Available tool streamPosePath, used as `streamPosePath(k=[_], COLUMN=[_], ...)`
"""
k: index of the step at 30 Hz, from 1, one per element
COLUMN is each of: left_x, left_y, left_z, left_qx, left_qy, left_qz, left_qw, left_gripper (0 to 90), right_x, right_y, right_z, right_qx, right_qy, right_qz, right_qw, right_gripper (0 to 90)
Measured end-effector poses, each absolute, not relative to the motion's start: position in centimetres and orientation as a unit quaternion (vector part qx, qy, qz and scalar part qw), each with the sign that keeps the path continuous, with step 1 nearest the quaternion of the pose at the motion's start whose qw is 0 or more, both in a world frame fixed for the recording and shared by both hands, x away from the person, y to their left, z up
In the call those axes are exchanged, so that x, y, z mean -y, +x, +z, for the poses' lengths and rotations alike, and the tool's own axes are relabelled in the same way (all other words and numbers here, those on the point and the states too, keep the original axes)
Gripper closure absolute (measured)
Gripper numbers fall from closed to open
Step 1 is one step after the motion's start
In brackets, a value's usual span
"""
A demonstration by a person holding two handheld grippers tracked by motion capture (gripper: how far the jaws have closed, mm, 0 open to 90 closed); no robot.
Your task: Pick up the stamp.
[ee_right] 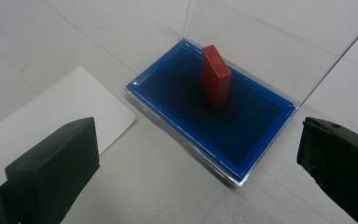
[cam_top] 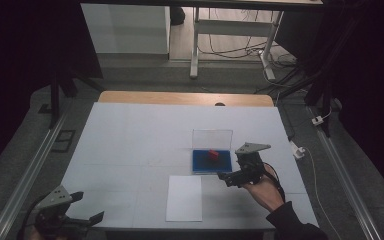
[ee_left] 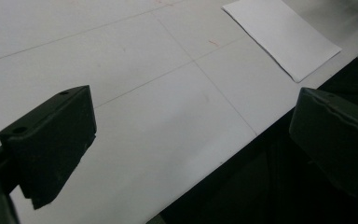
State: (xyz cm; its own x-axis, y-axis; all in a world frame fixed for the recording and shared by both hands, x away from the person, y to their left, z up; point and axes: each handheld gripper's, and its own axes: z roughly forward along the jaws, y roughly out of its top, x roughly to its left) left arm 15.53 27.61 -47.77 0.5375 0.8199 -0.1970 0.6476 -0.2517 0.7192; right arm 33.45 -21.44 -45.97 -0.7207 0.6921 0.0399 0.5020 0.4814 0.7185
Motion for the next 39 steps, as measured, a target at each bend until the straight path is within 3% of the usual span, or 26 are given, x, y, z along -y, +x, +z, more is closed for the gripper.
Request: streamPosePath(k=[20, 39], left_x=[-27.6, -27.6], left_y=[15.5, 15.6], left_z=[-47.8, -47.8], left_qx=[-0.468, -0.466], left_qy=[0.784, 0.785], left_qz=[0.108, 0.107], left_qw=[0.394, 0.395], left_gripper=[0.5, 0.4], right_x=[19.0, 17.1], right_y=[36.8, 38.4], right_z=[-46.8, -47.5], right_qx=[-0.878, -0.896], right_qy=[0.331, 0.304], right_qz=[0.329, 0.299], right_qw=[0.108, 0.121], right_gripper=[0.0, 1.9])
